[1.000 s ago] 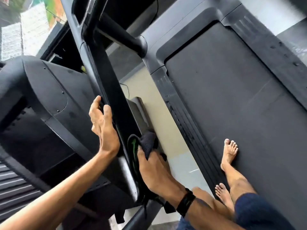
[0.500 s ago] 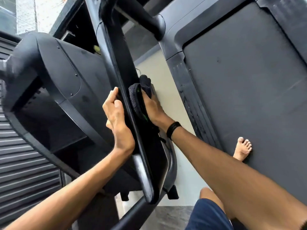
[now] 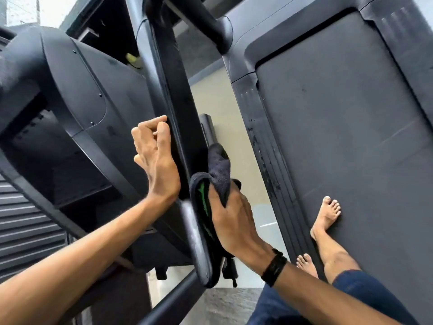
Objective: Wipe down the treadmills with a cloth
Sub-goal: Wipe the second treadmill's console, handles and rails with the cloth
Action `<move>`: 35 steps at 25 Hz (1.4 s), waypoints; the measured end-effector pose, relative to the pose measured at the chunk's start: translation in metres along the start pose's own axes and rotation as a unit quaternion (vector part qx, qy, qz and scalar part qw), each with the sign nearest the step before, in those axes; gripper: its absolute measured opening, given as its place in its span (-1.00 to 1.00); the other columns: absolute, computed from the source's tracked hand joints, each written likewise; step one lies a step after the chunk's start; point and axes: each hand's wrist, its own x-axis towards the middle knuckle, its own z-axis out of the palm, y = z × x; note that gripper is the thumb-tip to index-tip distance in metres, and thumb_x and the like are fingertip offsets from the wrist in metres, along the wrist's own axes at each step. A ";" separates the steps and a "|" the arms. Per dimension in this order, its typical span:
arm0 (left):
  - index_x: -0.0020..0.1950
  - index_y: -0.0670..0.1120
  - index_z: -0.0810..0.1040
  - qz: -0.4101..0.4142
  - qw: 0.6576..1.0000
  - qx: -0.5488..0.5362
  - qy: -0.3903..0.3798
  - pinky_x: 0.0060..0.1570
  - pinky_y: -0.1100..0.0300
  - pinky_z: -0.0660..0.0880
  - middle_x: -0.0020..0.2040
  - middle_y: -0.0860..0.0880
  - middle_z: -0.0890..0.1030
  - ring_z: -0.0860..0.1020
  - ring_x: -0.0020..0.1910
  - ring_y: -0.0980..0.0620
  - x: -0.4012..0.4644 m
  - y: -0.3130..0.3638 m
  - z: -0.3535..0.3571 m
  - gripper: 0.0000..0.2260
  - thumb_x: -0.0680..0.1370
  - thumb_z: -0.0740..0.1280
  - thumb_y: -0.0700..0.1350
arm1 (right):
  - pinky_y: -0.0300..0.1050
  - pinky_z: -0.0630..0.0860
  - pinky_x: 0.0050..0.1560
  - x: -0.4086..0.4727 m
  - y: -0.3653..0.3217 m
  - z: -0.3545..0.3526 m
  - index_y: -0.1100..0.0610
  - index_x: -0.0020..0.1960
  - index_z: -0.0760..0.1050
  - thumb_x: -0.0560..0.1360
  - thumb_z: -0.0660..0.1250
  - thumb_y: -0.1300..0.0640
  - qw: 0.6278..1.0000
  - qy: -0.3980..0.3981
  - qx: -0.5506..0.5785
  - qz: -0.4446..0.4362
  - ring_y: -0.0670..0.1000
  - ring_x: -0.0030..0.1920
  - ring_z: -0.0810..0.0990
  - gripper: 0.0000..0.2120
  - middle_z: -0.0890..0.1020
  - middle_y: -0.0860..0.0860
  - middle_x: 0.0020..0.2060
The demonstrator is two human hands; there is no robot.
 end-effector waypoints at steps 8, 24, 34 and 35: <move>0.43 0.07 0.33 0.055 0.997 -0.048 -0.029 0.51 0.01 0.11 0.35 0.07 0.33 0.30 0.43 0.16 0.095 -0.012 0.031 -0.53 0.58 0.06 0.20 | 0.00 0.30 0.49 0.160 -0.043 0.025 -0.13 0.41 0.34 0.43 0.26 -0.27 0.974 -0.043 0.167 -0.145 0.00 0.45 0.39 -0.42 0.39 0.06 0.46; 0.60 -0.10 0.09 0.101 0.990 0.017 -0.098 0.54 -0.19 -0.09 0.62 -0.03 0.08 0.04 0.58 0.14 0.093 -0.012 0.024 -0.43 0.63 -0.02 0.10 | -0.07 0.36 -0.05 0.117 -0.040 0.001 0.13 0.02 0.50 0.56 -0.04 -0.17 0.994 -0.054 -0.099 0.006 0.25 0.10 0.57 -0.53 0.62 0.20 0.02; 0.56 -0.01 0.23 0.085 0.994 -0.020 -0.072 0.54 -0.08 0.07 0.58 0.06 0.22 0.18 0.54 0.19 0.096 -0.017 0.028 -0.54 0.65 0.10 -0.04 | -0.07 0.35 0.34 0.282 -0.080 0.020 0.09 0.48 0.36 0.52 0.08 -0.26 0.991 -0.078 0.083 -0.070 0.08 0.33 0.47 -0.34 0.49 0.13 0.40; 0.53 -0.01 0.30 0.089 0.993 -0.027 -0.067 0.53 -0.08 0.12 0.55 0.05 0.29 0.24 0.52 0.17 0.098 -0.015 0.025 -0.55 0.62 0.16 -0.07 | -0.08 0.36 0.26 0.289 -0.079 0.018 0.13 0.43 0.40 0.59 0.05 -0.21 0.994 -0.088 0.064 -0.025 0.10 0.27 0.49 -0.42 0.51 0.16 0.36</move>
